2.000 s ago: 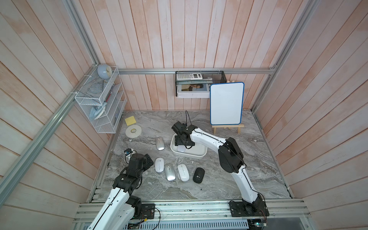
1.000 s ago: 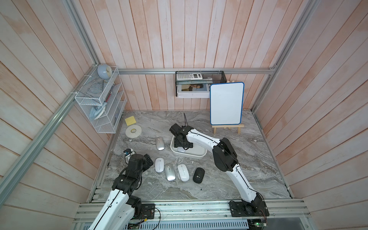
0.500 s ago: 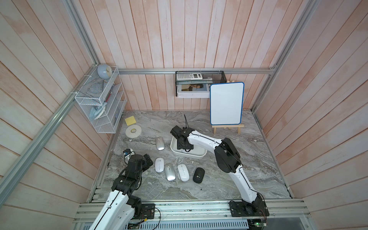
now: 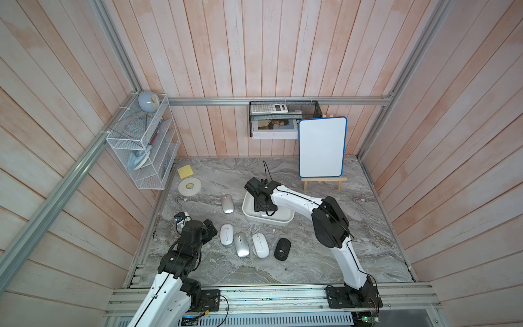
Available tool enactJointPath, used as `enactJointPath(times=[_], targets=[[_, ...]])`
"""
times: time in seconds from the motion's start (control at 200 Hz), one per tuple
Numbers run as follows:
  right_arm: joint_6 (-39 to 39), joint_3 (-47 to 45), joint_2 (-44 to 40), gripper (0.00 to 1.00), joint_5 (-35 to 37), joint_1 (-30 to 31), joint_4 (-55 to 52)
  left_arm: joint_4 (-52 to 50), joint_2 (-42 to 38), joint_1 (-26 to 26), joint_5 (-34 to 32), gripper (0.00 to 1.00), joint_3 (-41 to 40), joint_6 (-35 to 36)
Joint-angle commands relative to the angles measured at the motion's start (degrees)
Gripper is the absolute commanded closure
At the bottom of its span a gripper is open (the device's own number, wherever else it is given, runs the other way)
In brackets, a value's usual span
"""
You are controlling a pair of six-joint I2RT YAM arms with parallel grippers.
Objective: Take out the mouse from the storage box
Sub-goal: Pick up the mouse from the storage box, then place the mouse at the center of the board.
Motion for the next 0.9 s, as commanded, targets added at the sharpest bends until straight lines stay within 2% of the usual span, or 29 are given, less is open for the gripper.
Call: enactJointPath(times=[0.0, 0.18, 0.45, 0.895], targets=[[-1.49, -0.79, -4.75, 0.38, 2.04, 0.29, 0.18, 0.09, -0.52, 0.28, -0.62, 0.00, -0.78, 0.12], [-2.11, -2.95, -9.47, 0.38, 3.15, 0.28, -0.87, 0.00, -0.53, 0.22, -0.62, 0.00, -0.76, 0.12], [-1.76, -11.59, -19.64, 0.38, 4.46, 0.22, -1.07, 0.09, -0.58, 0.19, -0.47, 0.00, -0.74, 0.21], [4.50, -36.32, -40.72, 0.38, 9.68, -0.15, -0.08, 0.22, -1.25, 0.16, -0.20, 0.00, -1.05, 0.29]])
